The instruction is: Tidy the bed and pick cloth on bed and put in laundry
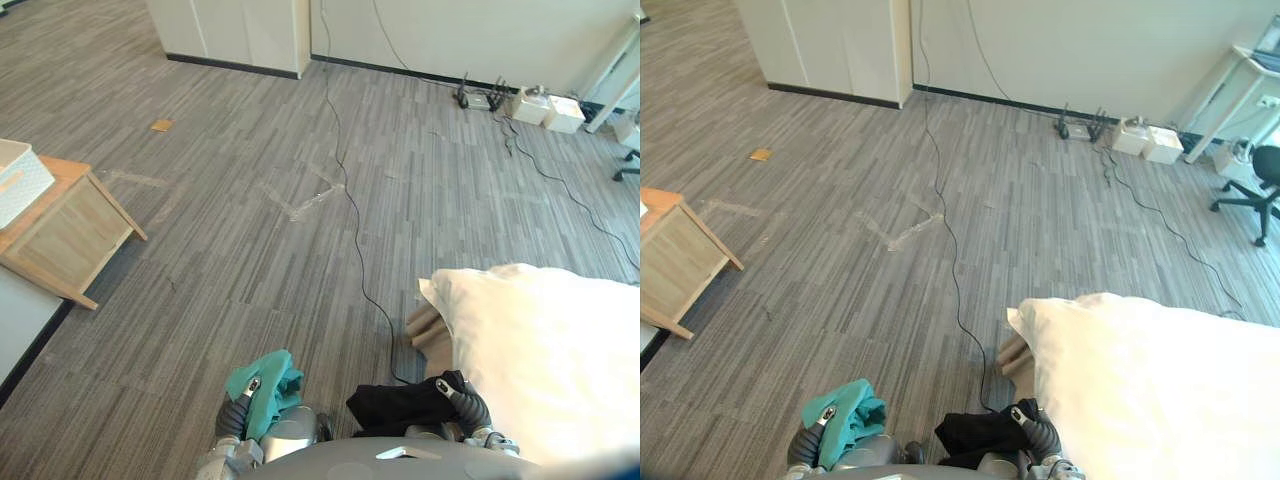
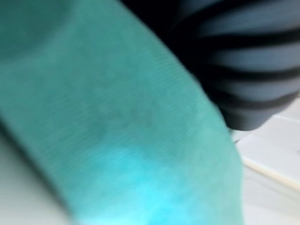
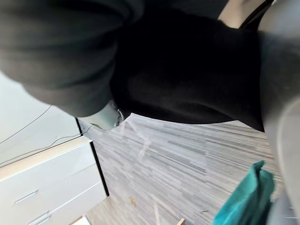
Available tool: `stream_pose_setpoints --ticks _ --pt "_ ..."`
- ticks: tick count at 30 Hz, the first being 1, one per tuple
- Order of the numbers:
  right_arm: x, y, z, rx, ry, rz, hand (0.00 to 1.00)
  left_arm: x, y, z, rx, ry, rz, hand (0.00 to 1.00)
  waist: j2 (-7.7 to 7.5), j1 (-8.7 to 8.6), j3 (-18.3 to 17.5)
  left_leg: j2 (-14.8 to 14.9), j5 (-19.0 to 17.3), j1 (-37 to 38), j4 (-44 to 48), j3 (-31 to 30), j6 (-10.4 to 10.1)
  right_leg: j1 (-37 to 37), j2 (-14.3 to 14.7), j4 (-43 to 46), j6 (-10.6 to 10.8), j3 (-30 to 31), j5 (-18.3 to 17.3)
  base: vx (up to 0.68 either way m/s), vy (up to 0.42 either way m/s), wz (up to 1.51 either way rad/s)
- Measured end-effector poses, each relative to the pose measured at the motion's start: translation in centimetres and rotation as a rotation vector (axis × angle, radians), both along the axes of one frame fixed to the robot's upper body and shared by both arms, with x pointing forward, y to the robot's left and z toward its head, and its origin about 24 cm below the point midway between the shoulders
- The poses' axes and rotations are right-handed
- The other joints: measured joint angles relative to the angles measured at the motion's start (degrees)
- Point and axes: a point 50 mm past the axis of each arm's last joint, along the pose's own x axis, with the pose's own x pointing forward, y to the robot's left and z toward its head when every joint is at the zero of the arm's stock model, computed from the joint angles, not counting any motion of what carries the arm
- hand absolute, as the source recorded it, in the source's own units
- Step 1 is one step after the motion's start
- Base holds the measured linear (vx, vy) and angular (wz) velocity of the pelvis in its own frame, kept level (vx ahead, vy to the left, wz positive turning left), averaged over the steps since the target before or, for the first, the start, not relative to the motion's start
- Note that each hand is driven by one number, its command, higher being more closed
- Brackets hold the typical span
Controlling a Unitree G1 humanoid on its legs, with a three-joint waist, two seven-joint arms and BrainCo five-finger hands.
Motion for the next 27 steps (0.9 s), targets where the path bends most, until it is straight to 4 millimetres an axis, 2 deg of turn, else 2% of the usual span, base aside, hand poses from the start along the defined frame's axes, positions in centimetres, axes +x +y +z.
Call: stream_pose_setpoints --ticks 1,2,3,5,7,9,10,11,12,14,15,16,17,18,19,20,21,23,25,27 --pt "-0.4 0.6 0.1 0.006 -0.001 -0.005 1.0 0.1 -0.2 0.0 -0.012 -0.001 0.008 1.0 0.29 -0.51 0.17 0.31 0.07 0.9 -0.95 -1.0 -0.14 -1.97 0.46 -2.7 0.38 -1.51 -2.42 0.23 0.004 0.58" --pt "-0.3 0.6 0.6 -0.012 -0.032 -0.009 1.0 0.3 -0.6 -0.1 -0.034 -0.007 0.024 1.0 0.87 -1.54 0.56 0.83 -0.02 2.19 -1.23 -2.66 -1.04 -3.19 1.27 -9.38 0.68 -3.81 -4.34 0.31 -0.001 0.73" --pt "-0.6 0.4 0.8 -0.032 -0.037 -0.015 1.0 0.3 -0.8 -0.1 -0.046 -0.009 0.029 1.0 1.08 -2.08 0.67 1.19 -0.56 3.32 -1.25 -3.88 -1.79 -4.01 2.07 -17.29 0.94 -4.98 -4.53 0.34 -0.011 0.79" --pt "-0.9 0.3 0.8 -0.05 -0.037 -0.028 1.0 0.7 -0.9 -0.1 -0.05 -0.021 0.023 1.0 1.18 -2.4 0.74 1.36 -1.68 5.03 -1.3 -5.81 -3.01 -4.24 3.01 -27.68 1.04 -5.0 -3.98 0.34 -0.054 0.67" --pt "-0.9 0.2 1.0 -0.066 -0.057 -0.04 1.0 0.9 -1.3 0.0 -0.06 -0.039 0.014 1.0 1.83 -2.43 1.07 2.16 -4.16 7.8 -0.84 -7.58 -5.77 -5.04 3.95 -41.25 -0.11 -4.42 0.38 0.47 -0.133 0.56" --pt "-0.9 0.3 1.3 -0.076 -0.073 -0.037 1.0 0.7 -1.6 0.1 -0.062 -0.054 0.022 1.0 2.22 -2.43 1.33 3.14 -6.01 9.48 0.12 -7.59 -8.0 -5.27 4.11 -43.58 -0.56 -3.86 2.41 0.51 -0.197 0.42" --pt "-0.9 0.4 1.5 -0.086 -0.081 -0.032 1.0 0.6 -1.8 0.1 -0.06 -0.068 0.03 1.0 2.37 -2.57 1.46 4.12 -7.88 11.0 1.18 -7.58 -10.12 -5.71 4.14 -42.16 -2.02 -3.89 3.87 0.68 -0.327 0.5" --pt "-0.8 0.4 1.6 -0.095 -0.087 -0.036 1.0 0.5 -2.0 0.1 -0.063 -0.07 0.034 1.0 2.76 -2.7 1.61 5.55 -9.37 12.39 2.35 -7.54 -11.55 -5.97 4.31 -38.27 -4.72 -3.52 7.57 0.58 -0.286 0.41" --pt "-0.6 0.4 1.8 -0.099 -0.096 -0.041 1.0 0.5 -2.3 -0.1 -0.073 -0.063 0.034 1.0 3.53 -2.67 1.83 6.77 -9.67 12.86 3.01 -7.51 -12.05 -6.57 4.65 -34.93 -5.78 -3.51 5.81 0.68 -0.363 0.25" --pt "0.4 1.2 2.4 -0.098 -0.134 -0.004 1.0 0.8 -2.5 0.0 -0.085 -0.089 0.028 1.0 3.78 -2.68 1.89 8.92 -9.31 11.92 7.19 -6.3 -12.3 -9.62 3.62 -23.77 -7.03 -4.02 -3.19 0.56 -0.321 0.14" --pt "0.8 1.1 2.8 -0.118 -0.156 0.017 1.0 0.8 -2.9 -0.1 -0.106 -0.095 0.042 1.0 4.61 -3.02 2.44 10.21 -8.94 10.94 11.81 -5.85 -12.15 -9.24 3.81 -20.53 -7.7 -4.87 -7.91 0.47 -0.266 0.15" --pt "0.9 1.0 3.0 -0.13 -0.161 0.029 1.0 0.8 -3.1 -0.1 -0.122 -0.098 0.055 1.0 5.11 -3.32 2.71 10.78 -8.09 9.39 15.56 -5.99 -11.7 -8.73 4.43 -19.92 -7.8 -5.04 -9.54 0.57 -0.335 0.03" --pt "1.0 0.7 3.1 -0.152 -0.159 0.047 1.0 0.7 -3.3 -0.1 -0.151 -0.112 0.081 1.0 5.88 -3.73 3.17 12.76 -2.23 4.29 27.26 -6.22 -11.15 -6.7 6.65 -21.16 -7.8 -4.66 -11.69 0.62 -0.409 -0.24" --pt "1.0 0.3 3.0 -0.173 -0.151 0.069 1.0 0.7 -3.3 0.0 -0.163 -0.133 0.098 1.0 6.94 -3.11 3.53 15.16 7.44 -2.3 39.89 -7.73 -11.91 -3.04 9.91 -25.41 -8.21 -4.52 -12.14 0.62 -0.391 -0.4" --pt "0.9 0.0 3.0 -0.183 -0.146 0.068 1.0 0.7 -3.4 0.1 -0.162 -0.145 0.097 1.0 7.2 -2.78 3.72 15.43 7.26 -5.56 46.12 -8.88 -12.18 -1.19 11.38 -27.46 -8.72 -4.26 -12.2 0.51 -0.29 -0.63" --pt "1.0 -0.1 2.7 -0.193 -0.13 0.069 1.0 0.9 -3.4 0.3 -0.157 -0.169 0.081 1.0 7.41 -2.22 3.99 14.26 5.31 -11.36 55.87 -10.5 -11.96 2.73 13.28 -30.76 -9.42 -3.09 -12.6 0.56 -0.175 -0.75" --pt "1.0 -0.1 2.2 -0.198 -0.106 0.071 1.0 1.0 -3.4 0.4 -0.157 -0.177 0.084 1.0 7.07 -1.34 4.24 11.96 3.77 -16.15 61.1 -10.69 -11.98 7.02 14.05 -33.98 -10.09 -2.38 -12.95 0.55 -0.157 -0.79" --pt "1.1 0.0 1.7 -0.217 -0.081 0.102 1.0 1.4 -3.4 0.7 -0.169 -0.193 0.088 1.0 6.77 -0.98 4.24 9.37 1.95 -21.42 59.9 -8.82 -11.78 12.99 14.93 -38.74 -10.26 -0.88 -13.11 0.61 -0.136 -0.74" --pt "1.0 0.1 1.5 -0.232 -0.065 0.132 1.0 1.5 -3.4 0.7 -0.182 -0.192 0.093 1.0 6.75 -1.04 4.28 8.03 -0.25 -24.44 51.91 -4.12 -11.03 18.19 15.2 -43.28 -10.05 -1.21 -13.12 0.61 -0.074 -0.61" --pt "0.1 0.3 1.1 -0.247 -0.036 0.162 1.0 1.7 -3.1 0.7 -0.221 -0.185 0.127 1.0 6.33 -1.27 4.4 6.0 -1.3 -25.26 37.34 4.48 -9.0 24.53 14.79 -47.51 -7.06 -2.28 -14.43 0.69 -0.032 -0.18"
